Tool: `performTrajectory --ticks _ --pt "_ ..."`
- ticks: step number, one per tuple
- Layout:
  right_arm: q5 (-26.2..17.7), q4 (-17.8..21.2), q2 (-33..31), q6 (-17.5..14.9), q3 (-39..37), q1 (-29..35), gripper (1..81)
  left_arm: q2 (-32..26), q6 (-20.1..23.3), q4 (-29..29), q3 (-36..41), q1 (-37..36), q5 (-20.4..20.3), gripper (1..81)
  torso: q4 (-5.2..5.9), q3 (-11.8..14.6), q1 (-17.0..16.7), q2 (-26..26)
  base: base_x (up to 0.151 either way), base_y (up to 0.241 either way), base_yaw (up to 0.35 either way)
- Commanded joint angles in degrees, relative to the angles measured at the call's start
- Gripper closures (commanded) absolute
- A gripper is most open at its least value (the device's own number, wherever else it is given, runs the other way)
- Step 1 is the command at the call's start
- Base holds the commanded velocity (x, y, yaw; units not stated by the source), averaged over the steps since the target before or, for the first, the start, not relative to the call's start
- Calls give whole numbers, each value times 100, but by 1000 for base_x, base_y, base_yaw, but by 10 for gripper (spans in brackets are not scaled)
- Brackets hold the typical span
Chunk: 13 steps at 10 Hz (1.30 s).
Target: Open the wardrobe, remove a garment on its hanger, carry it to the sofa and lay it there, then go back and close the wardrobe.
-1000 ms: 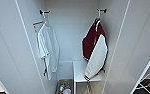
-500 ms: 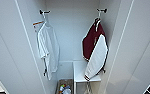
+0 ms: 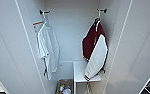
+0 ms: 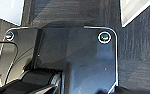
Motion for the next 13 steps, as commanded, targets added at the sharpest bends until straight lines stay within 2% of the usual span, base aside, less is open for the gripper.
performTrajectory --ticks 1,2,4,5,6,7,8,9,11,13 --pt "47 819 -97 55 -68 -285 10 -32 58 58 -27 -219 262 10 0 0 0 0 0 0 0" --pt "38 1243 -98 46 -68 -409 10 -50 58 58 -36 -211 262 10 0 0 0 0 0 0 0" --pt "12 1341 -150 -33 -68 -506 10 -76 49 49 -44 -220 262 10 0 0 -2 -2 0 0 0" --pt "20 1498 -159 -240 -32 -550 10 -76 49 49 -36 -220 262 10 0 0 -2 -2 0 0 0" --pt "46 1882 -150 -898 -24 -603 10 -50 49 49 -36 -220 262 10 0 2 -4 -2 0 0 0" --pt "64 2603 -150 -1647 -32 -612 10 -23 49 49 -36 -211 384 10 0 2 -4 -2 0 0 0" --pt "100 3140 -133 -2122 -50 -594 10 12 49 41 -18 -210 507 10 0 2 -4 -2 0 0 0" --pt "38 3371 -80 -2169 -67 -558 10 47 49 40 -18 -211 569 10 0 2 -2 -2 0 0 0" --pt "38 3363 -19 -2230 -182 -532 10 135 58 66 0 -176 930 10 0 5 -4 -2 0 0 0" --pt "38 3363 17 -2256 -243 -550 10 143 58 198 8 -158 938 10 0 5 -4 -2 0 0 0"
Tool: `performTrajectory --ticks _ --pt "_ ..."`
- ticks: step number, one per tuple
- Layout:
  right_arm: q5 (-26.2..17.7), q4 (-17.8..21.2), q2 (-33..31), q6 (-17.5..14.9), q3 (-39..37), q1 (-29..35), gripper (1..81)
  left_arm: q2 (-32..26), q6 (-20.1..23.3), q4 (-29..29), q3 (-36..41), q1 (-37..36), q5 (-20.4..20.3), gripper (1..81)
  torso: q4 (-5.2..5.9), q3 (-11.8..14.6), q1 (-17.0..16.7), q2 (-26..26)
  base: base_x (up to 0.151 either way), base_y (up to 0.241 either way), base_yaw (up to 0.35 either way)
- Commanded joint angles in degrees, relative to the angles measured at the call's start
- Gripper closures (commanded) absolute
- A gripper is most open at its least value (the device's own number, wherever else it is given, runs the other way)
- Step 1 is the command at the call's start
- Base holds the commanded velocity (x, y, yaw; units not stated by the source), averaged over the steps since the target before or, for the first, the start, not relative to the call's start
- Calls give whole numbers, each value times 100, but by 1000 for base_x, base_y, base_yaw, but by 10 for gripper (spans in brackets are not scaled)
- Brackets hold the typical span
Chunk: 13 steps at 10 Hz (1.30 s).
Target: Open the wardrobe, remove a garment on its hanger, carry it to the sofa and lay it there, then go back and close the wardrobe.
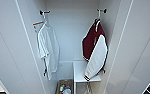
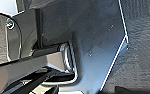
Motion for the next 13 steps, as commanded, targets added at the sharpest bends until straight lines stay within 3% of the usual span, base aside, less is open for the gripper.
performTrajectory --ticks 1,3,6,13 --pt "-311 30 -24 -87 29 187 10 7 47 118 -3 -139 291 10 0 0 0 0 0 0 0" --pt "-276 -260 -6 -70 74 107 10 16 47 118 -3 -113 291 10 0 0 0 0 0 0 0" --pt "-285 -313 11 -79 82 99 10 16 100 118 -3 -77 282 10 0 2 0 0 0 0 0" --pt "-267 -357 46 -70 82 55 10 -11 109 118 -2 -77 265 10 0 7 -9 -11 100 0 0"
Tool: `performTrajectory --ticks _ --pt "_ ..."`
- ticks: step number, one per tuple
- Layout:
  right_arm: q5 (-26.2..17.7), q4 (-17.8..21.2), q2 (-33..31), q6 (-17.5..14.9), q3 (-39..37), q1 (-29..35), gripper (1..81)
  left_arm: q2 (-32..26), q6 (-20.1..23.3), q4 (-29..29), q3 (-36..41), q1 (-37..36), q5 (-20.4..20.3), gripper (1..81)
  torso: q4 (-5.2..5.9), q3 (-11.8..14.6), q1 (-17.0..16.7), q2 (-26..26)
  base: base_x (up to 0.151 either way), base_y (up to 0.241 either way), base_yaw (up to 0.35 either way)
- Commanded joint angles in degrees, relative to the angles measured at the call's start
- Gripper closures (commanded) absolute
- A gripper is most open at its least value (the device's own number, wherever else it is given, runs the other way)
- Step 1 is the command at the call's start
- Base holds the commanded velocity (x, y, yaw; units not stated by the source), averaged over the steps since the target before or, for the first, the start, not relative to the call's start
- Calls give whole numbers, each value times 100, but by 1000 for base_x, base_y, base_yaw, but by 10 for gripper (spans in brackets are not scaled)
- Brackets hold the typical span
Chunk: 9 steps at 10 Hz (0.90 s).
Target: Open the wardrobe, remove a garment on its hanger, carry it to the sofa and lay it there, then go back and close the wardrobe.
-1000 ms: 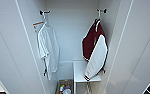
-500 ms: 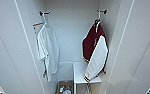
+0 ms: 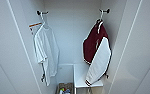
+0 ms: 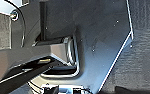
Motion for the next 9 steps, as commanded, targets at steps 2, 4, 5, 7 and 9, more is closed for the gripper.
performTrajectory --ticks 2,4,5,7,9 --pt "-320 -52 15 -15 26 190 10 -16 17 55 -6 -151 241 10 0 0 1 0 134 0 0" --pt "-320 -61 33 -15 26 182 10 -16 17 55 2 -133 224 10 0 0 1 0 135 0 0" --pt "-320 -52 33 -15 26 182 10 -7 17 55 2 -133 224 10 0 0 1 0 135 0 0" --pt "-320 -61 42 -15 26 182 10 -7 17 55 2 -133 232 10 0 0 1 0 136 0 0" --pt "-320 -61 42 -16 18 182 10 11 17 55 2 -133 223 10 0 0 1 0 135 0 0"
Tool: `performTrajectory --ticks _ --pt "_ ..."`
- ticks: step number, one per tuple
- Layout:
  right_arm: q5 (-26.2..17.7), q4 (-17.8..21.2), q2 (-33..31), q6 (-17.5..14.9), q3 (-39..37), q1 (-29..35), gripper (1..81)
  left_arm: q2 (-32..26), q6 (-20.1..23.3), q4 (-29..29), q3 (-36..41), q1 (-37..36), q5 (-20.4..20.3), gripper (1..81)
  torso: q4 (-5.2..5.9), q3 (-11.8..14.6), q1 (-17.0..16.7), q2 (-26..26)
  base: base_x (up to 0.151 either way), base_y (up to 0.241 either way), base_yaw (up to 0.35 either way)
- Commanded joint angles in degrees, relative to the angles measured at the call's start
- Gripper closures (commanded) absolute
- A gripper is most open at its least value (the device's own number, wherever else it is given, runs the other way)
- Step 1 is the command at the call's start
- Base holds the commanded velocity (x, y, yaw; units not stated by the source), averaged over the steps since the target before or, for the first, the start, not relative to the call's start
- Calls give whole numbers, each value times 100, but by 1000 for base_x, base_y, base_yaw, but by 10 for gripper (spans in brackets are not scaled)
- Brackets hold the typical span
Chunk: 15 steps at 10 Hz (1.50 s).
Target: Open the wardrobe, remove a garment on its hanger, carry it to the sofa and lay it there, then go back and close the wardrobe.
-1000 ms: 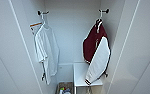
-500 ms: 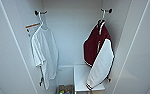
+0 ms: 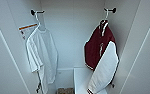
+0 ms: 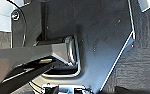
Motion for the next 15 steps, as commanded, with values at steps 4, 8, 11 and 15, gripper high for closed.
performTrajectory --ticks 4,8,11,15 --pt "-326 -62 14 -15 0 195 10 30 17 46 -11 -158 254 10 0 0 9 2 48 0 0" --pt "-326 -115 5 -24 -9 213 10 56 -229 -279 -11 -131 711 10 0 0 2 2 0 0 0" --pt "-326 -124 14 -15 9 195 10 4 322 -532 -2 -167 667 10 0 0 2 2 0 0 0" --pt "-326 -63 22 2 18 204 10 21 2847 -2494 305 -193 641 10 0 0 0 2 0 0 0"
